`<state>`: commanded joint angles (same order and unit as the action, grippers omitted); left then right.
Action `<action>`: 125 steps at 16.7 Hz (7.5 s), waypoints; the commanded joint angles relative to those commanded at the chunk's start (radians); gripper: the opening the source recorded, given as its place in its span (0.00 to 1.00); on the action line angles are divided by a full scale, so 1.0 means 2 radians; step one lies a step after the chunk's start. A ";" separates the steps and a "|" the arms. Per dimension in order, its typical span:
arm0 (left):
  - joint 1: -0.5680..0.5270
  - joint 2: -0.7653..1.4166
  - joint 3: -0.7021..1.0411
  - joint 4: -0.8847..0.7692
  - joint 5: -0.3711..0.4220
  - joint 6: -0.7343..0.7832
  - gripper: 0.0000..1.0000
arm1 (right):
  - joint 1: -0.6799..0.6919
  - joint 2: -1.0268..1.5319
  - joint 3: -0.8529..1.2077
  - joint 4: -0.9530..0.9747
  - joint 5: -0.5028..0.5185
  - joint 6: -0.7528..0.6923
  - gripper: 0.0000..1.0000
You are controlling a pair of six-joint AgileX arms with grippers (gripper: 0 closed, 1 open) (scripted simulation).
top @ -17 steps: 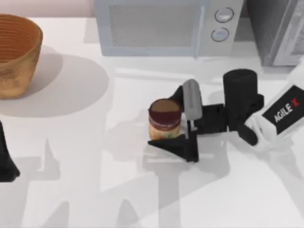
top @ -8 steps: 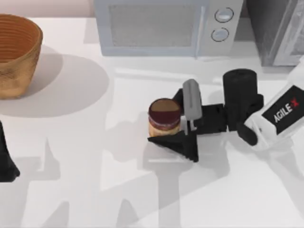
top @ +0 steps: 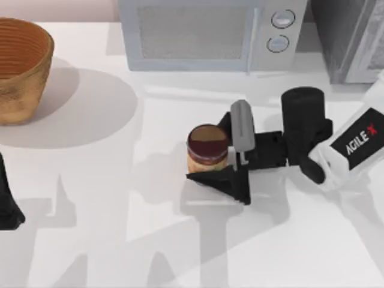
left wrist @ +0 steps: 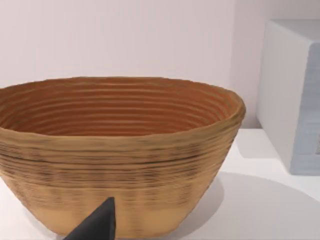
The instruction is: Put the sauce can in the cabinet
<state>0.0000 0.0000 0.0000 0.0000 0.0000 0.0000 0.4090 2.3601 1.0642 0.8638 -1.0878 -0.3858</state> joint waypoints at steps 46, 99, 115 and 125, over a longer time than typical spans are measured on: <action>0.000 0.000 0.000 0.000 0.000 0.000 1.00 | -0.187 -1.116 -0.494 -0.426 0.500 0.184 0.00; 0.000 0.000 0.000 0.000 0.000 0.000 1.00 | -0.131 -0.363 0.522 -0.671 0.623 0.206 0.00; 0.000 0.000 0.000 0.000 0.000 0.000 1.00 | -0.152 -0.246 0.618 -0.651 0.603 0.202 0.45; 0.000 0.000 0.000 0.000 0.000 0.000 1.00 | -0.152 -0.246 0.618 -0.651 0.603 0.202 1.00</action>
<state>0.0000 0.0000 0.0000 0.0000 0.0000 0.0000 0.1051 1.8685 2.3011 -0.4374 0.1191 0.0184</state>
